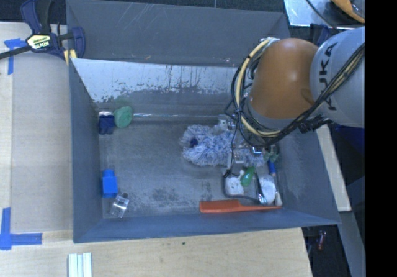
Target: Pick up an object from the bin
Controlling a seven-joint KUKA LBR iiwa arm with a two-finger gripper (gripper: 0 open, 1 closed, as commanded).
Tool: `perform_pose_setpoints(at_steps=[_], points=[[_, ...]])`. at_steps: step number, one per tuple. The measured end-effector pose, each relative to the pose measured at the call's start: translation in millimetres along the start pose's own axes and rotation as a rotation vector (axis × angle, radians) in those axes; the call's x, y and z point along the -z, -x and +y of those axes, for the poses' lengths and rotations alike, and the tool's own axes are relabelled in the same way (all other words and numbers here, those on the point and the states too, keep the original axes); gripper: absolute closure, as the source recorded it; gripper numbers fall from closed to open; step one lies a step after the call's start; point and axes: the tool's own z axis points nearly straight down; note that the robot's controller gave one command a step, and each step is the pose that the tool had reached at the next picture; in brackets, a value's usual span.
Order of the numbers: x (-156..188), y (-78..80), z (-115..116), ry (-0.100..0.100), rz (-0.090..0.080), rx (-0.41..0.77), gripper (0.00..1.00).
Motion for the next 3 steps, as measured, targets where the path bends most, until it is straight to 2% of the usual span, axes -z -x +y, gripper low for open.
perform_pose_setpoints(at_steps=[1,2,3], points=[[4.8,1.8,0.0,0.0,-0.009,0.0,0.0],[-75.6,70.0,-36.3,0.001,-0.005,-0.157,0.0],[-74.3,66.8,-29.6,0.002,-0.017,-0.182,0.0]])
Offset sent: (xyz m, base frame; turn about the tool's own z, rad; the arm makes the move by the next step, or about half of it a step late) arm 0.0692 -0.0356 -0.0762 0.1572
